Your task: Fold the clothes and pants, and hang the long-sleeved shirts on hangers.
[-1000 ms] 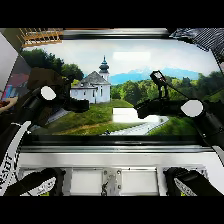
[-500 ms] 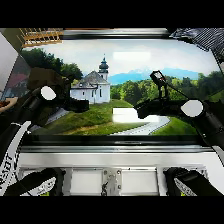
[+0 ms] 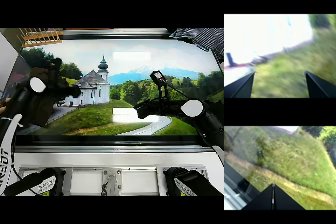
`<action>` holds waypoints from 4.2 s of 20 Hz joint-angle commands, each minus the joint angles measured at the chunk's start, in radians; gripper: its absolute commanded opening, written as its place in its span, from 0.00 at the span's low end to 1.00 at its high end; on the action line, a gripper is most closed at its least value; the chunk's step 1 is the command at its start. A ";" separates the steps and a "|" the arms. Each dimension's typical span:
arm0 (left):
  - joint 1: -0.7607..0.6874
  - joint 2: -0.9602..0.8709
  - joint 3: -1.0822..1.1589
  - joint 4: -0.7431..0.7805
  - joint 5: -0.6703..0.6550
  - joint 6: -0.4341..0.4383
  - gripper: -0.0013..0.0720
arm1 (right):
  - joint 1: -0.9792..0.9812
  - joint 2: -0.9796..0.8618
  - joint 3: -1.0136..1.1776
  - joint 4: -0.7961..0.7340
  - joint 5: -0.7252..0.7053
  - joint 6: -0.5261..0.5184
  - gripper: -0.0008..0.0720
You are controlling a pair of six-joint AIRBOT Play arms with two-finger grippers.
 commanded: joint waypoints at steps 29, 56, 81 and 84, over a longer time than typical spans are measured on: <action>-0.528 -0.014 0.258 0.125 -0.237 0.073 0.02 | -0.194 0.065 0.028 -0.101 -0.027 0.090 0.04; 0.247 0.175 -0.463 -0.038 -0.014 -0.065 0.87 | -0.180 -0.132 0.024 -0.297 0.112 0.291 0.04; 0.247 0.108 -0.484 -0.161 0.081 0.047 0.02 | 0.190 -0.597 0.025 0.096 -0.144 0.379 0.52; 0.247 0.107 -0.484 -0.161 0.063 0.047 0.02 | 0.205 -0.595 0.027 0.100 -0.170 0.378 0.04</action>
